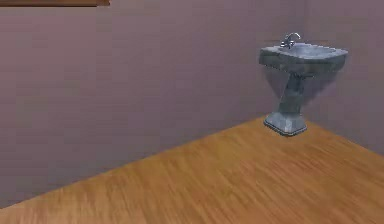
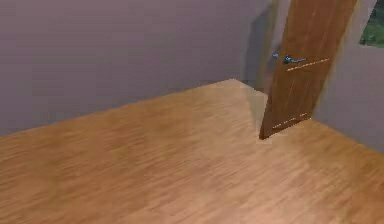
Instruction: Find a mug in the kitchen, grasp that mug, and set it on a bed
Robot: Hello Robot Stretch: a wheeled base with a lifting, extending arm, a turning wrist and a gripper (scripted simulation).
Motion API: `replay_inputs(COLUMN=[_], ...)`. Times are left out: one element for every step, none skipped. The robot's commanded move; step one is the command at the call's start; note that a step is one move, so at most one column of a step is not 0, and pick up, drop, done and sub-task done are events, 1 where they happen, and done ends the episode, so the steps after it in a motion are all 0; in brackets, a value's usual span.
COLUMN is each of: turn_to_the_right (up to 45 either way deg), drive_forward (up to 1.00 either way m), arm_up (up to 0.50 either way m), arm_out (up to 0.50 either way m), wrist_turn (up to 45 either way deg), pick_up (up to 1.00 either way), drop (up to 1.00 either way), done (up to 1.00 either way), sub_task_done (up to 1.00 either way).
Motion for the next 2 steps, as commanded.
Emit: replay_inputs(turn_to_the_right=[45.0,45.0], drive_forward=[0.00,0.00], arm_up=[0.00,0.00], arm_out=[0.00,0.00], wrist_turn=[0.0,0.0], pick_up=[0.00,0.00], drop=[0.00,0.00], done=[0.00,0.00], sub_task_done=[0.00,0.00])
